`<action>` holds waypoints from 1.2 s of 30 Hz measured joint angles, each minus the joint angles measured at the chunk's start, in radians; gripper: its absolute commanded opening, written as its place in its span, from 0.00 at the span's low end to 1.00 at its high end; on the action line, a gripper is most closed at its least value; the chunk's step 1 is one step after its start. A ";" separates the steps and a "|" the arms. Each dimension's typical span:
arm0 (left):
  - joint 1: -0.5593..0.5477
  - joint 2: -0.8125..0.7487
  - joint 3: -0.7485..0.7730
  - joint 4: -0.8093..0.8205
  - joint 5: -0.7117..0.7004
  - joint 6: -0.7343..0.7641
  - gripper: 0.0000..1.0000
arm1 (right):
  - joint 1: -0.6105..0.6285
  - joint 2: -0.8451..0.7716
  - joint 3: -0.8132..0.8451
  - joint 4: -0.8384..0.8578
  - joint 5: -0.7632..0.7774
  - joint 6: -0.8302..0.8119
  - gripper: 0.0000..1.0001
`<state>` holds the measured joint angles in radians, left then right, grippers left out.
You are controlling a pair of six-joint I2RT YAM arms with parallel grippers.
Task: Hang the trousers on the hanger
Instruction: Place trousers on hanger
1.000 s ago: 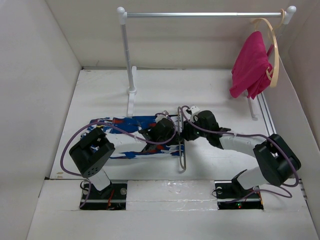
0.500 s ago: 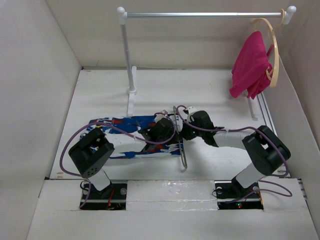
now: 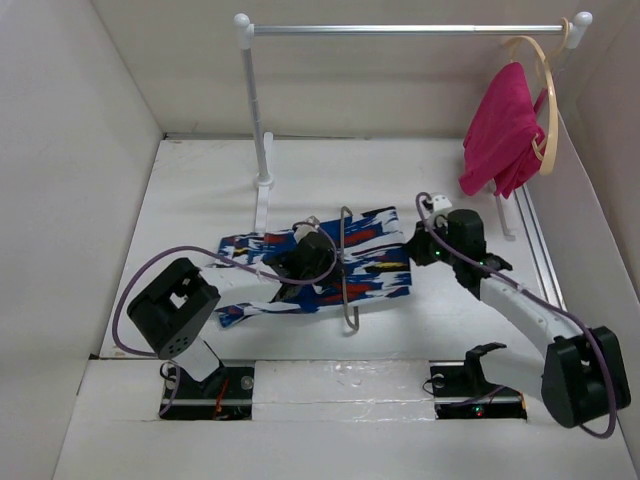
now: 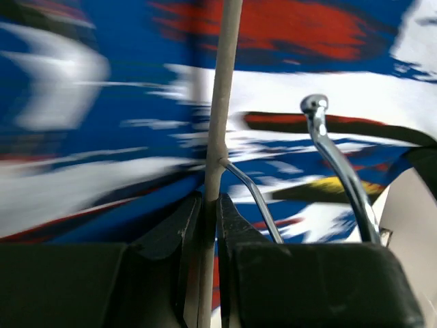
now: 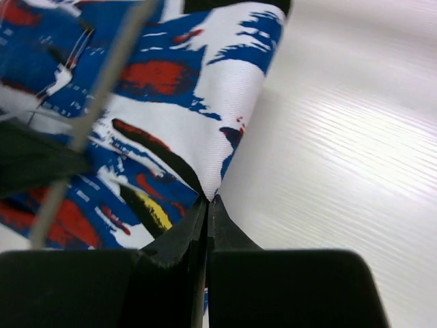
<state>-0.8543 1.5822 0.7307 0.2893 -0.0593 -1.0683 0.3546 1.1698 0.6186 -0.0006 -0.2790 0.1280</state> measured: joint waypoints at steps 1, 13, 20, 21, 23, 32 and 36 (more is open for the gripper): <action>0.010 -0.007 -0.005 -0.002 -0.002 0.008 0.00 | -0.051 -0.032 -0.011 -0.021 -0.006 -0.014 0.00; 0.025 -0.086 -0.037 -0.058 -0.035 0.095 0.00 | -0.320 0.049 0.016 -0.180 -0.137 -0.184 0.00; 0.041 -0.124 -0.037 -0.126 -0.050 0.159 0.00 | -0.359 0.147 0.030 -0.163 -0.168 -0.188 0.00; 0.042 -0.125 -0.037 -0.127 -0.050 0.166 0.00 | -0.363 0.159 0.031 -0.162 -0.173 -0.188 0.00; 0.043 -0.127 -0.037 -0.136 -0.053 0.178 0.00 | -0.367 0.174 0.038 -0.163 -0.177 -0.188 0.00; 0.045 -0.137 0.004 -0.233 -0.097 0.200 0.00 | -0.369 0.209 0.045 -0.139 -0.172 -0.204 0.00; 0.045 -0.130 0.016 -0.253 -0.106 0.197 0.00 | -0.375 0.216 0.045 -0.134 -0.174 -0.205 0.00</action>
<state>-0.8097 1.4521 0.7464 0.0360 -0.1650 -0.8715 -0.0200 1.3861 0.6632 -0.1345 -0.4526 -0.0772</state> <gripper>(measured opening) 0.053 0.024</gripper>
